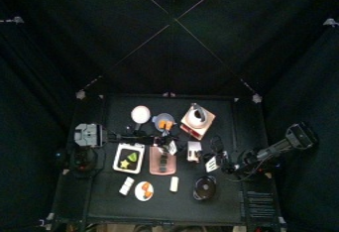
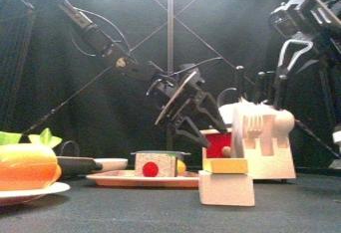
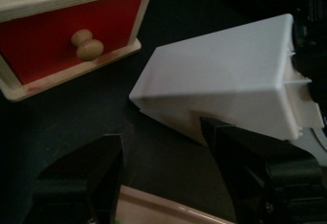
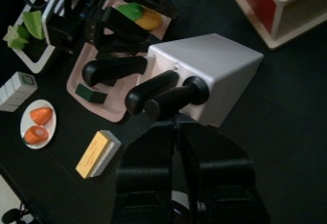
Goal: Straighten knife sharpener vertically
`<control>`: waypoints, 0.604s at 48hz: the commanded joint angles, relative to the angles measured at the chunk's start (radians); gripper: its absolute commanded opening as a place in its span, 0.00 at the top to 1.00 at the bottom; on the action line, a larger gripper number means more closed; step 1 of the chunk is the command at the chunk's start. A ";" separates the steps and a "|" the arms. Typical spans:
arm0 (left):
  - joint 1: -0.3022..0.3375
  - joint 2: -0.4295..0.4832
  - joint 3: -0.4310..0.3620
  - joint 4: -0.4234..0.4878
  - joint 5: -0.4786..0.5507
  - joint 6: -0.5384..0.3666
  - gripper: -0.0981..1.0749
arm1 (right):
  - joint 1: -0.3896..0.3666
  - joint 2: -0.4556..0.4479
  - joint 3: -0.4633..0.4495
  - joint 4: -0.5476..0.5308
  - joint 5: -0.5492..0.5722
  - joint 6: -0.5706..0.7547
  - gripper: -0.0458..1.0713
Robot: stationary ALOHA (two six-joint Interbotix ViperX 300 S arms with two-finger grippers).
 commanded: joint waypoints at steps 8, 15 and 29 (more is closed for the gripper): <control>0.008 -0.110 0.069 0.003 -0.017 0.005 0.12 | 0.026 -0.044 -0.008 0.026 0.035 -0.015 0.68; 0.008 -0.150 0.124 0.038 -0.052 0.005 0.12 | 0.049 -0.064 0.009 0.052 0.035 -0.015 0.68; 0.005 -0.250 0.236 0.086 -0.156 0.005 0.12 | 0.193 -0.089 0.031 0.110 0.032 -0.017 0.68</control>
